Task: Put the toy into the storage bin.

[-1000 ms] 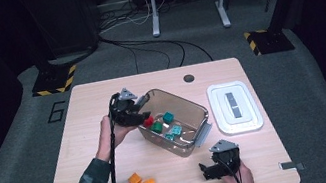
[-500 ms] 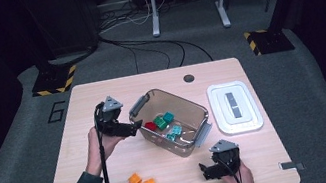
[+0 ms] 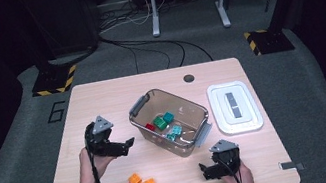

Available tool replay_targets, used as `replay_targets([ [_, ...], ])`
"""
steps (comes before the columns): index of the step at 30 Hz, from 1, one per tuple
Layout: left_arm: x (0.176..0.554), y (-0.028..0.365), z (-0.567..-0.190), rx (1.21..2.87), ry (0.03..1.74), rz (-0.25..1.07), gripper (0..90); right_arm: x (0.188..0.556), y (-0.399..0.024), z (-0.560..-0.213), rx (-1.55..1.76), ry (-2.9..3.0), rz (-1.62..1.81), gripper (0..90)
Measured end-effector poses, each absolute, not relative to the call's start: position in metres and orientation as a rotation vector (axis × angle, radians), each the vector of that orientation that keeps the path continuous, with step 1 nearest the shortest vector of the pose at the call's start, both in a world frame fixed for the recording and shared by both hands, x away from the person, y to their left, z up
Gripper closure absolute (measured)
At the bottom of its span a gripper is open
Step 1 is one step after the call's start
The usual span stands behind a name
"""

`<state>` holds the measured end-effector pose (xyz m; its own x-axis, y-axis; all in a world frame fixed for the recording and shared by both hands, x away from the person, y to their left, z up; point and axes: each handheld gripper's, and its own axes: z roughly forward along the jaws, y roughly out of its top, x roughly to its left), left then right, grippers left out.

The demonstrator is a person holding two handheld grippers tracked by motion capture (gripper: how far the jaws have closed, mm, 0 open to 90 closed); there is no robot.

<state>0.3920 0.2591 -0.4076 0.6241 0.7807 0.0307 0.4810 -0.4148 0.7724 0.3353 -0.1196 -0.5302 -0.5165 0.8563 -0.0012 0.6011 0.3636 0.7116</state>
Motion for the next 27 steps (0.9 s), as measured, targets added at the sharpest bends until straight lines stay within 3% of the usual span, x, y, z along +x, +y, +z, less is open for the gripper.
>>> replay_targets([
  [13,0.365,0.282,-0.449,2.080,1.075,0.474,0.0,0.335,-0.120,-0.530,1.274,2.258,0.943,0.0],
  [27,0.353,0.278,-0.495,2.163,1.112,0.354,0.0,0.335,-0.120,-0.530,1.275,2.257,0.942,0.0],
])
